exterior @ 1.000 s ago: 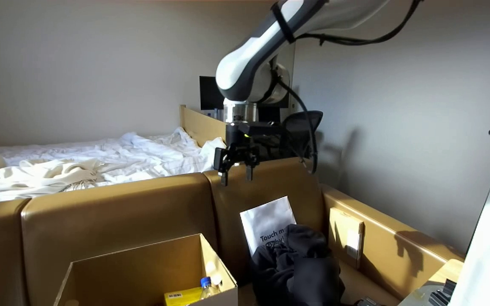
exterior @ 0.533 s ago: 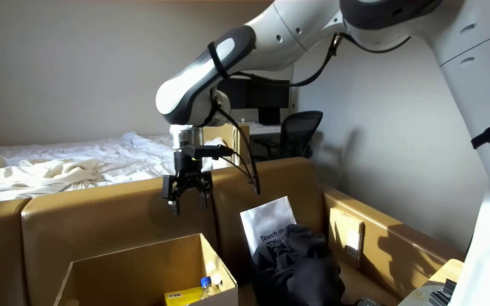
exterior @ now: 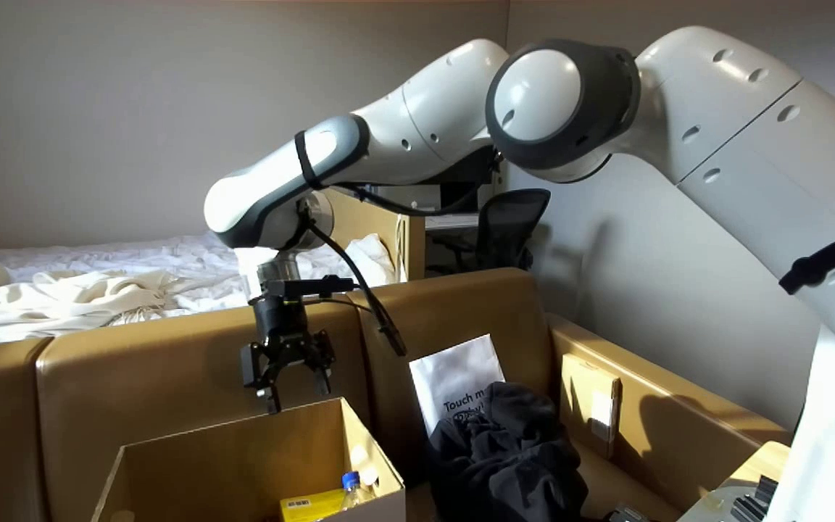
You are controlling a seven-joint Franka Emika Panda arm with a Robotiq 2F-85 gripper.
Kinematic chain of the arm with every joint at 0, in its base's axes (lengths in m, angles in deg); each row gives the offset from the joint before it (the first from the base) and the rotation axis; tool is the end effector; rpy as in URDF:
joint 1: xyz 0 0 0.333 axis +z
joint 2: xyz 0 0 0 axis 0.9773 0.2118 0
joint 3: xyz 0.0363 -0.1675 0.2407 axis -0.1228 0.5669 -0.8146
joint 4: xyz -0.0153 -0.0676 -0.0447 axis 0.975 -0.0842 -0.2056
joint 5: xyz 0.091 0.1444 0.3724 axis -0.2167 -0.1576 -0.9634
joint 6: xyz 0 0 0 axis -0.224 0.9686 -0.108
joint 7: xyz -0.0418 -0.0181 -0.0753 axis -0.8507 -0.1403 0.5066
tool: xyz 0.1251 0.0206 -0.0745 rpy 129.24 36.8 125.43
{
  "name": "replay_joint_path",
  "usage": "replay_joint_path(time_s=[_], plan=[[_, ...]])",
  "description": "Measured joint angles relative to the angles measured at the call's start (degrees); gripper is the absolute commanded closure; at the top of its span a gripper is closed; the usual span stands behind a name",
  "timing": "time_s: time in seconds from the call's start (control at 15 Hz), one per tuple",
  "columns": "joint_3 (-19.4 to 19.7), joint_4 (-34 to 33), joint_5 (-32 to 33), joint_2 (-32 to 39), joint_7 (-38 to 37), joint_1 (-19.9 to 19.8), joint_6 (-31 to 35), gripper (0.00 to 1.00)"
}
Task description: Remove the bottle from the box and put it on the handle of the couch
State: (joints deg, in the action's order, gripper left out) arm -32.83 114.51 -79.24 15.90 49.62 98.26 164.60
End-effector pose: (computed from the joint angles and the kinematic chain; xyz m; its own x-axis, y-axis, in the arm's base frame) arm 0.5684 0.3532 0.1510 0.7460 0.4218 -0.5153 0.3676 -0.9061 -0.2095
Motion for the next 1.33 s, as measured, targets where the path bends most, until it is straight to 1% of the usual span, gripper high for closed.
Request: replay_joint_path(time_s=[0.27,0.4,0.53,0.6,0.73,0.8,1.07,1.2,1.33], plan=[[0.1,-11.5,4.6,7.0,2.7,4.1,-5.3,0.0],[0.2,-15.0,7.4,8.8,5.5,5.9,-6.5,0.0],[0.5,-17.1,11.1,9.5,8.4,7.3,-6.1,0.0],[0.8,-17.9,12.7,9.4,8.6,7.9,-4.6,0.0],[1.7,-18.3,13.4,8.2,7.9,8.2,0.6,0.0],[2.2,-18.3,13.4,7.2,7.7,8.0,1.9,0.0],[2.5,-18.2,13.4,5.8,7.7,7.1,2.0,0.0],[2.5,-18.1,13.7,6.0,9.0,7.7,2.1,0.0],[2.4,-17.1,15.7,5.7,11.9,9.1,4.7,0.0]])
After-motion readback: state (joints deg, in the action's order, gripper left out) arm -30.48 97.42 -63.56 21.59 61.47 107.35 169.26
